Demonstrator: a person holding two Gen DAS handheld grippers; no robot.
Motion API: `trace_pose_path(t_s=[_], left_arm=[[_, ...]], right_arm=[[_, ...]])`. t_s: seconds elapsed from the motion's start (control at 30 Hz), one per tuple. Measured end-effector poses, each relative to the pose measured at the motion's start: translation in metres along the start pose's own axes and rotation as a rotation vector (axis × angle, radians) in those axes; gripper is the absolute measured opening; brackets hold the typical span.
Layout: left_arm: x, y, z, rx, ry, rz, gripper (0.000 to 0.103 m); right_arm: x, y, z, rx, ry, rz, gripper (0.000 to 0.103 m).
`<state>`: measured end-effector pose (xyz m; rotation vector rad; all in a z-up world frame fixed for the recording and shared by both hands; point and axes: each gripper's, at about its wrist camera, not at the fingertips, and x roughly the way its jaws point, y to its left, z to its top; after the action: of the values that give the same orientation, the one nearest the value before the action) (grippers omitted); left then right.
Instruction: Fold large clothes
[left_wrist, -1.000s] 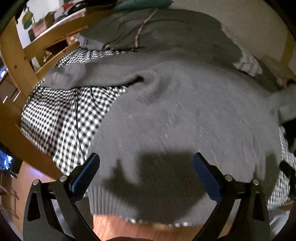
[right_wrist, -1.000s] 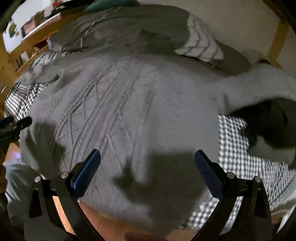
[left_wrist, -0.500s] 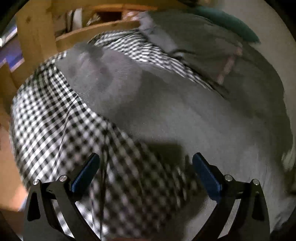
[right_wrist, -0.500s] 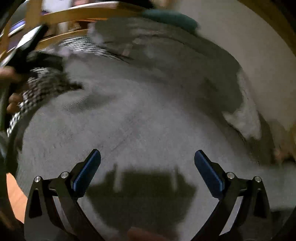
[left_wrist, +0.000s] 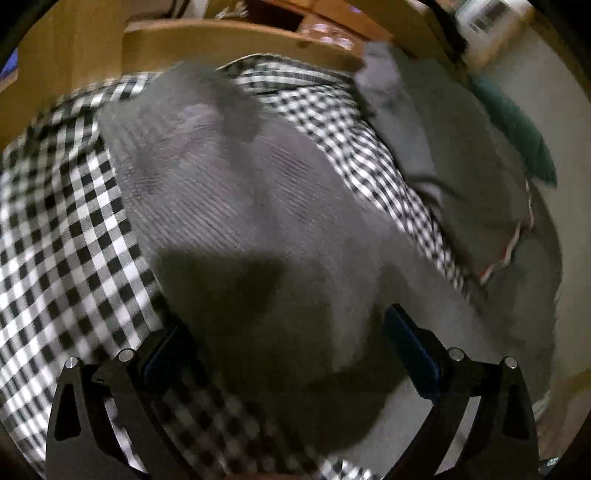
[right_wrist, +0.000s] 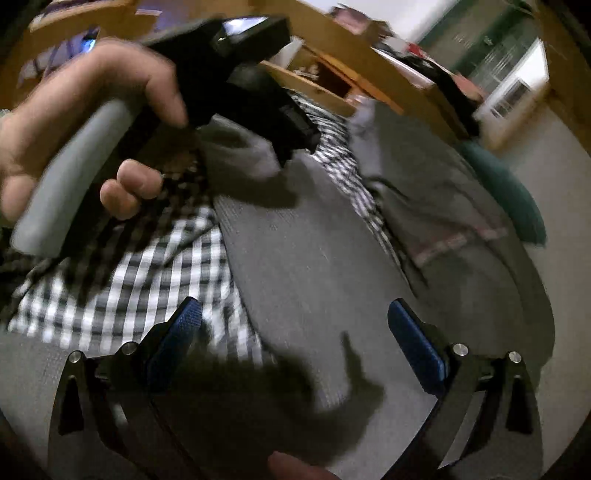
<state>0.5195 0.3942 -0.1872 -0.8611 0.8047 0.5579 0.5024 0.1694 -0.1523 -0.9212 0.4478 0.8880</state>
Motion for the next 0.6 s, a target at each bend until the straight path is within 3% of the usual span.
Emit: trace_pose_path(t_s=[0.13,0.2,0.23,0.27,0.3,0.33,0.37,0.5,0.6], left_arm=[[-0.002,0.014,0.005,-0.098,-0.012,-0.081,0.098],[-0.001,0.014,0.006,-0.112,-0.019,-0.086,0.098],[-0.002,0.015,0.006,-0.12,-0.024,-0.086,0.098],[-0.002,0.015,0.006,-0.13,-0.035,-0.092,0.098],[-0.003,0.017,0.006,-0.137,-0.049,-0.107,0.098],[-0.004,0.02,0.005,-0.145,-0.079,-0.148,0.098],[-0.007,0.024,0.004,-0.148,-0.086,-0.169,0.098],[-0.009,0.03,0.002,-0.184,-0.086,-0.227,0.098],[-0.009,0.037,0.0,-0.243,-0.043,-0.293,0.098]], right_arm=[[0.049,0.007,0.021,-0.029,0.071,-0.021,0.099],[0.064,0.008,0.024,-0.046,0.095,-0.026,0.086],[0.066,0.003,0.028,-0.005,0.091,0.004,0.077],[0.067,-0.004,0.028,0.044,0.11,0.036,0.049],[0.067,-0.012,0.027,0.095,0.129,0.046,0.032],[0.065,-0.013,0.029,0.121,0.122,0.045,0.027],[0.056,-0.019,0.027,0.155,0.082,0.053,0.016],[0.024,-0.05,0.023,0.291,-0.05,0.021,0.011],[0.005,-0.084,0.019,0.41,-0.124,0.029,0.011]])
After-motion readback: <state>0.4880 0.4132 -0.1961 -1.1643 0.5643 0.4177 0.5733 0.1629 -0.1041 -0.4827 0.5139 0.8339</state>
